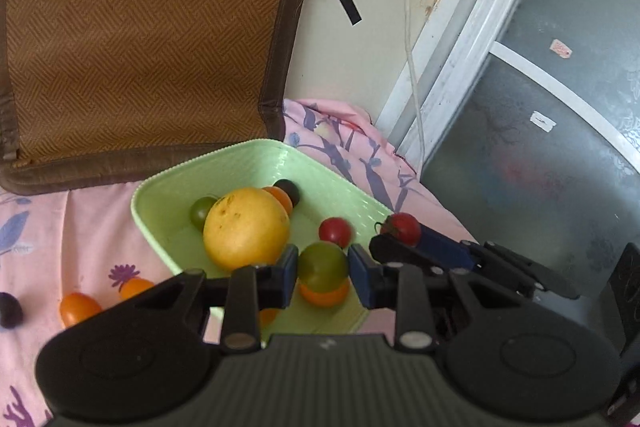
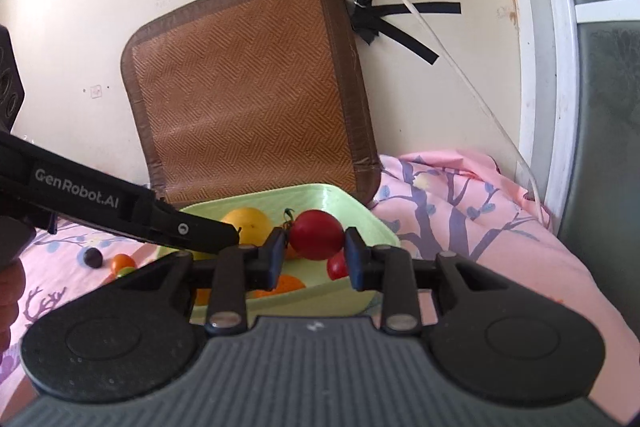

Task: Organize fruits
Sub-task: 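Carry both tomatoes to the basket and open both tools to drop them, then grasp dark purple tomato with left tool while right tool grasps green tomato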

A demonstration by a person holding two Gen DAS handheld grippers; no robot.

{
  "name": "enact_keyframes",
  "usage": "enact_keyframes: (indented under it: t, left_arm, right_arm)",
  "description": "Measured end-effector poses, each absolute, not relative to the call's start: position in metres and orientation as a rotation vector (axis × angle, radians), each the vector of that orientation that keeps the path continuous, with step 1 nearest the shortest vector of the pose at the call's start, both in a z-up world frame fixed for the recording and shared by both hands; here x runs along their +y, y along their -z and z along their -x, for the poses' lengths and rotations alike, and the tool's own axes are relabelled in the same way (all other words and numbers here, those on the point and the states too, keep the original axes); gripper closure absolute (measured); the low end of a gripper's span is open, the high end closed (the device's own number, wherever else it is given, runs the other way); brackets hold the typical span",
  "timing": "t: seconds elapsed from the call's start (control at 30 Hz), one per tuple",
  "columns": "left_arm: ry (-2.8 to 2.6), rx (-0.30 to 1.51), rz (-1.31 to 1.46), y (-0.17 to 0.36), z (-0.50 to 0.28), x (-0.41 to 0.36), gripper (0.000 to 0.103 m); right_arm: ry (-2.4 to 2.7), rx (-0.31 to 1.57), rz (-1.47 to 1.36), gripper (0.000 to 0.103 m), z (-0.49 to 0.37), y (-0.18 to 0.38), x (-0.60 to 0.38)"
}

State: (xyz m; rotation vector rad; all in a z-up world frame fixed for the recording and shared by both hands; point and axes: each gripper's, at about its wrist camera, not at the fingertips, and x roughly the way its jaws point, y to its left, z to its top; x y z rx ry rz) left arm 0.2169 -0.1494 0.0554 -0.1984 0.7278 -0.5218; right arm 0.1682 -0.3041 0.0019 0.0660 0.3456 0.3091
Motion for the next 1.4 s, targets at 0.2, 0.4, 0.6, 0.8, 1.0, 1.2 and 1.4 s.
enact_keyframes:
  t: [0.2, 0.4, 0.6, 0.8, 1.0, 1.2, 1.4]
  left_arm:
    - [0.492, 0.738, 0.175, -0.040, -0.228, -0.160, 0.067]
    - [0.488, 0.664, 0.226, -0.071, -0.212, -0.138, 0.064]
    - [0.391, 0.474, 0.289, -0.114, -0.152, -0.046, 0.064]
    - [0.171, 0.588, 0.225, -0.071, -0.122, 0.019, 0.064]
    - [0.119, 0.694, 0.203, -0.022, -0.126, 0.038, 0.064]
    - [0.156, 0.663, 0.174, -0.025, -0.152, 0.042, 0.064]
    - [0.186, 0.660, 0.072, -0.019, -0.187, 0.027, 0.064]
  right_arm:
    - [-0.308, 0.312, -0.055, 0.052, -0.168, 0.004, -0.307]
    - [-0.270, 0.193, -0.164, 0.053, -0.151, -0.012, -0.333]
    - [-0.330, 0.122, -0.261, 0.058, -0.106, -0.031, -0.344]
    - [-0.494, 0.250, -0.183, 0.065, -0.082, -0.015, -0.289]
    - [-0.568, 0.401, -0.045, 0.069, -0.096, 0.000, -0.228]
    - [-0.535, 0.445, 0.036, 0.069, -0.124, 0.004, -0.193]
    - [-0.518, 0.478, 0.096, 0.069, -0.148, 0.013, -0.170]
